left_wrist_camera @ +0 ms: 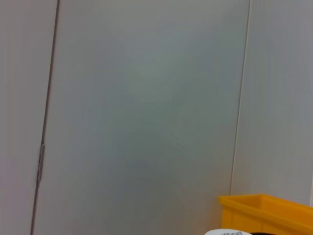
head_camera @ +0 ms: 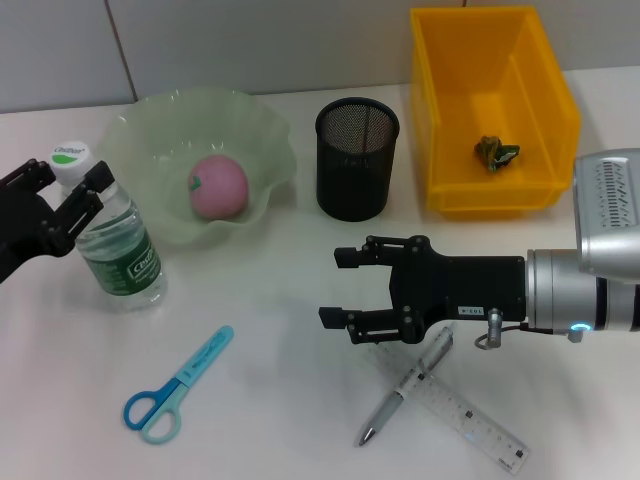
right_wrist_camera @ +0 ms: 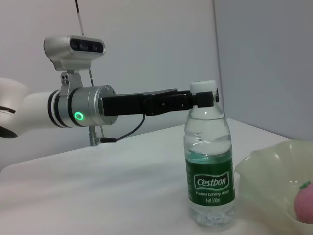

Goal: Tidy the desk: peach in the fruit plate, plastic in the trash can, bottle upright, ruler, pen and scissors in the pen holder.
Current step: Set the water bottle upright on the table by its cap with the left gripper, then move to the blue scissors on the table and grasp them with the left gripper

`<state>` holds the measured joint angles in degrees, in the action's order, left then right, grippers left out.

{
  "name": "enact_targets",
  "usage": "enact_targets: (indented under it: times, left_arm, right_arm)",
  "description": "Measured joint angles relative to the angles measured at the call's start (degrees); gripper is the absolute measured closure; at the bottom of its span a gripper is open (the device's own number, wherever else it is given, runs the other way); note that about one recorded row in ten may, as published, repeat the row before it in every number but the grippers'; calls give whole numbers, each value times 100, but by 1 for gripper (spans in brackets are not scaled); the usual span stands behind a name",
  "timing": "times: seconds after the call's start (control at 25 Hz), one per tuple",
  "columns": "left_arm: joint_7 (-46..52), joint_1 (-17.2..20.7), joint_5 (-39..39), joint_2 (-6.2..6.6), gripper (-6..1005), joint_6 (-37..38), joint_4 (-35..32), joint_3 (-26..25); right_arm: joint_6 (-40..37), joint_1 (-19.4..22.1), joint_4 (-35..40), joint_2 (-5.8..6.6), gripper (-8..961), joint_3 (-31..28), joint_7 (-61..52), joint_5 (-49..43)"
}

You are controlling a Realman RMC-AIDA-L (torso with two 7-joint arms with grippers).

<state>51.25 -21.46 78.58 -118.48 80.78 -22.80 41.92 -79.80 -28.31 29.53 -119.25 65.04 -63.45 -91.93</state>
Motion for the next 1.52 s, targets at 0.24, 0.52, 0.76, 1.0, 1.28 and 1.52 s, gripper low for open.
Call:
enact_targets:
  times: [0.24,0.52,0.76,1.0,1.28,1.52]
  left_arm:
    - [-10,-1,0,0,506,-11,54,1]
    - [-10,10,-10,0,489,91,56,0]
    - [-10,16,-10,3,474,119,56,0]
    - [-10,28,0,9,331,151,50,20]
    - [57,44,1,21,221,202,-3,182]
    - [283,133,-21,50,195,537,-287,131]
  right_arm:
    - [0,-9,0,-1,183,0,-2,0]
    - [0,-8,0,-1,183,4,-13,0]
    - [-12,-8,0,-1,184,9,-18,0]
    - [-21,-8,0,-1,184,9,-60,0]
    - [-19,-7,0,-1,184,-10,-71,0]
    - [-32,20,18,-1,184,-42,-83,88]
